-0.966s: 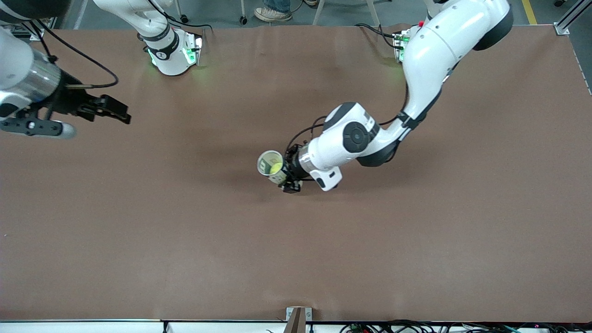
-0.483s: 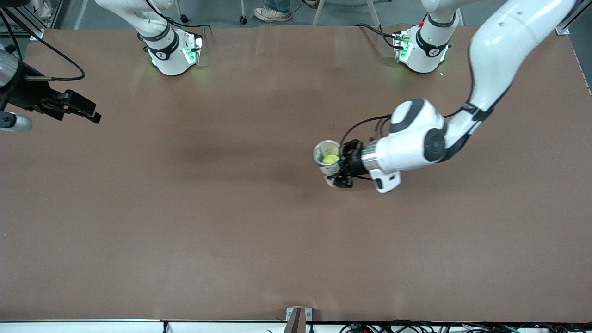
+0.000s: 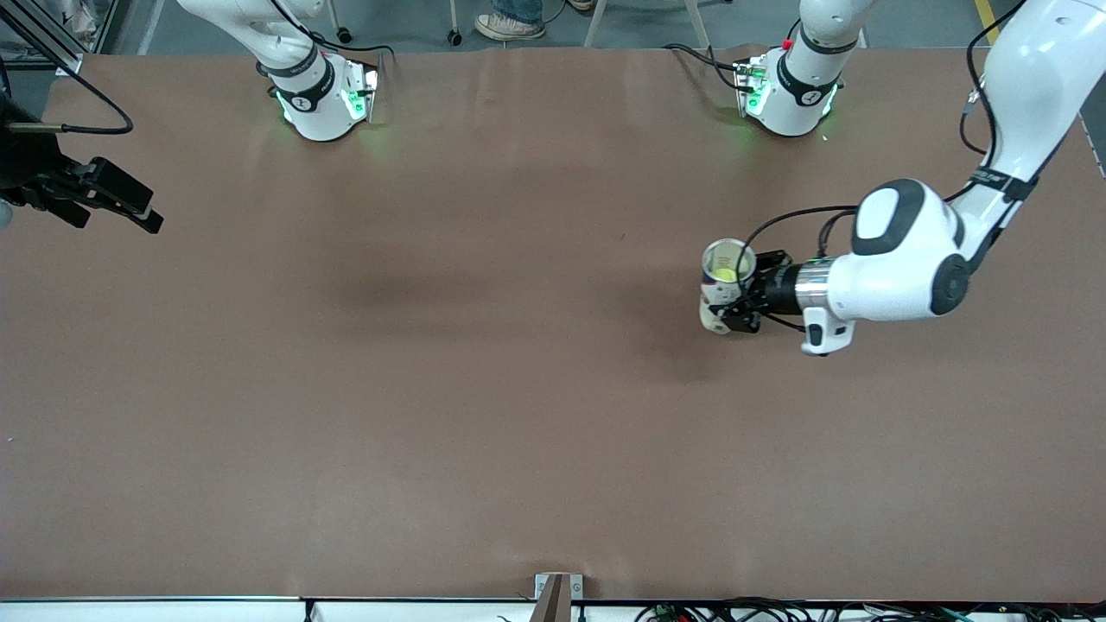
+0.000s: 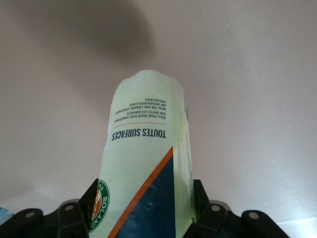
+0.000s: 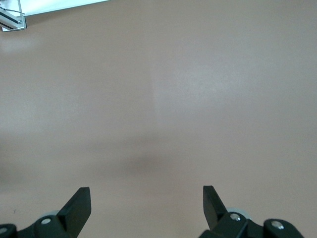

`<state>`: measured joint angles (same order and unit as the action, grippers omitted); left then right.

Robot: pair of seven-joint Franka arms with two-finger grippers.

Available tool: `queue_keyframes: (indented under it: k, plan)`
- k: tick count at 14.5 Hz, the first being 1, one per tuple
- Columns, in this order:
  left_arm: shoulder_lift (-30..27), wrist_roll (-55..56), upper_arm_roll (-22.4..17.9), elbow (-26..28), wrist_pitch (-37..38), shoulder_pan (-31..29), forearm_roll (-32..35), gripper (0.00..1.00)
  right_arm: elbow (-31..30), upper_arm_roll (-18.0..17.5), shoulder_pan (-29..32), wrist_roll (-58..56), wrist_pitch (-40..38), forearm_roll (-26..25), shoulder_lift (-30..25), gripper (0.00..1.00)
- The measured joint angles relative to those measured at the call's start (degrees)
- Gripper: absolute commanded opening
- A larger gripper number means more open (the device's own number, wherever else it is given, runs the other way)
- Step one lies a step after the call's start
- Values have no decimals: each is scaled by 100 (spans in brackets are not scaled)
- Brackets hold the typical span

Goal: Insert tennis ball vertically with right arm
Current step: 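Lower the upright can onto the table and open the left gripper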

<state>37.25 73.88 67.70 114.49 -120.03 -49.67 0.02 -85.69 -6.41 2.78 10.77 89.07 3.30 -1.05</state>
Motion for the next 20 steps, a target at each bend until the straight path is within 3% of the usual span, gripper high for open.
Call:
queue_keyframes:
  k: [3,6,9,14,17,20]
  plan:
    - [6,-31,48,45,-57,-186,-142,75,-4,-43,-167,0,170,-185,18,100]
    - [138,585,40,-138,-556,300,-700,75,-9,-21,-166,0,405,-230,86,100]
    - [362,1291,-506,-648,-1313,1708,-1456,75,-17,23,-137,-41,441,-234,173,100]
    - [518,1414,-2067,-1436,-2261,4335,-3131,75,-28,32,-108,-230,434,-236,198,100]
    - [606,1416,-2674,-1666,-2553,5296,-3785,75,-30,42,-45,-594,426,-238,198,100]
    - [712,1422,-2874,-1758,-2997,5793,-4056,75,-31,46,-22,-678,419,-238,198,100]
